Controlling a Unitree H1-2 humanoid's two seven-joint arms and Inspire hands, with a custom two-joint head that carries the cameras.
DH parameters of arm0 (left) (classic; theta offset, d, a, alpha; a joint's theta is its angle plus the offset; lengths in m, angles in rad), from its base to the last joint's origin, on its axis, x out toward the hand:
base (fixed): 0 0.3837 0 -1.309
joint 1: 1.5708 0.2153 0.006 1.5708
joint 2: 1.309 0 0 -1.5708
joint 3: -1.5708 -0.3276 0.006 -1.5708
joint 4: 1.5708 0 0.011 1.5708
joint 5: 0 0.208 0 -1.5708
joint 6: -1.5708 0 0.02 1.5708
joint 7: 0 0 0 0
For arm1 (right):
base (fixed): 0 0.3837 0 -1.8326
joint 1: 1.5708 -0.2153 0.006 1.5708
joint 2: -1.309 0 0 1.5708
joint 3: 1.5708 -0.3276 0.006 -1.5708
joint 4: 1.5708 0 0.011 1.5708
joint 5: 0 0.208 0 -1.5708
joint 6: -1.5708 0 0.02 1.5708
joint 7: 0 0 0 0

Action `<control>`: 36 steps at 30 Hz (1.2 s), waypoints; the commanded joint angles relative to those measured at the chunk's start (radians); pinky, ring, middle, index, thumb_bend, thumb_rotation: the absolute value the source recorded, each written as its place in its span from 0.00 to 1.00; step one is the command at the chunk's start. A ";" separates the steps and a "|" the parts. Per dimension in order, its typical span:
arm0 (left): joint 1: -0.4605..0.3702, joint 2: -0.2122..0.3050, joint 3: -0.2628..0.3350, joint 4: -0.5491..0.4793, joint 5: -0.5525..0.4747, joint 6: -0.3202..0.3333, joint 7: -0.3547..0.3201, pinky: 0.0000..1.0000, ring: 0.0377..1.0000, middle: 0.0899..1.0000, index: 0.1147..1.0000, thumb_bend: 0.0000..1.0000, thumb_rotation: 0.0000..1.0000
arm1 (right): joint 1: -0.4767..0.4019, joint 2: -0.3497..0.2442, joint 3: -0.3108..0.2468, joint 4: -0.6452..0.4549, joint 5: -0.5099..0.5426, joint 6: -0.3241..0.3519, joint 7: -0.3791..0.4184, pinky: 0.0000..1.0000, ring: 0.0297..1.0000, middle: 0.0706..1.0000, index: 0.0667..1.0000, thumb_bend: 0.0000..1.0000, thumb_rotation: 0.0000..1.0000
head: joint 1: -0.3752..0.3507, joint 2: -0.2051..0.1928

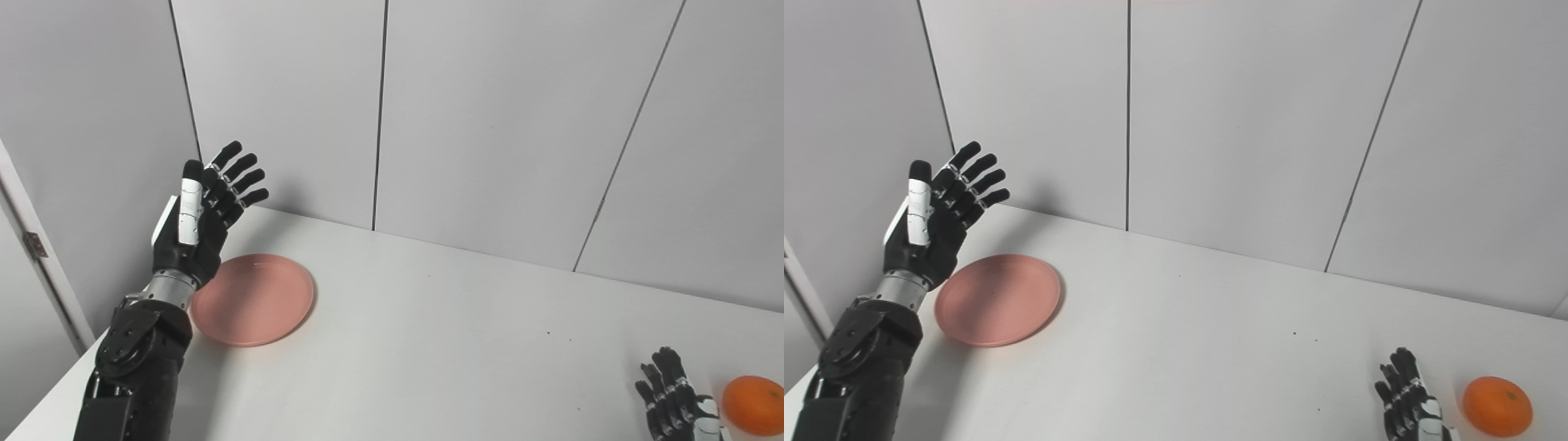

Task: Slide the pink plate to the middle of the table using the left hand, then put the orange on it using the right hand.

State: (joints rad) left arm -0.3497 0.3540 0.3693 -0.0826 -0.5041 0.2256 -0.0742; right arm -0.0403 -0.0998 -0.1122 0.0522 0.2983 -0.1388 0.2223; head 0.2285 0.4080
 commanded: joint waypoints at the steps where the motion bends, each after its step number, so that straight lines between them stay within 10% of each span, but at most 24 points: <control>1: -0.070 0.053 0.018 0.008 -0.012 -0.028 -0.030 0.78 0.87 0.85 0.83 1.00 0.88 | 0.093 0.021 0.005 0.119 0.003 -0.013 0.006 1.00 1.00 0.99 0.96 0.87 1.00 | 0.000 0.000; 17: -0.110 0.220 0.054 0.292 -0.046 -0.092 -0.216 0.84 0.86 0.84 0.86 0.98 0.90 | 0.086 0.025 0.011 0.133 -0.003 -0.015 0.006 1.00 1.00 0.99 0.97 0.88 1.00 | 0.000 0.001; 36: -0.133 0.201 0.077 0.649 -0.036 -0.307 -0.297 0.80 0.87 0.88 0.92 0.97 0.92 | 0.092 0.027 0.010 0.119 0.004 -0.003 0.005 1.00 0.99 0.98 0.96 0.89 1.00 | -0.006 0.014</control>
State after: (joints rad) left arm -0.4354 0.5350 0.4379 0.5796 -0.5437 -0.0239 -0.3482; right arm -0.0434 -0.1013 -0.1109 0.0609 0.2942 -0.1389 0.2222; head 0.2240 0.4203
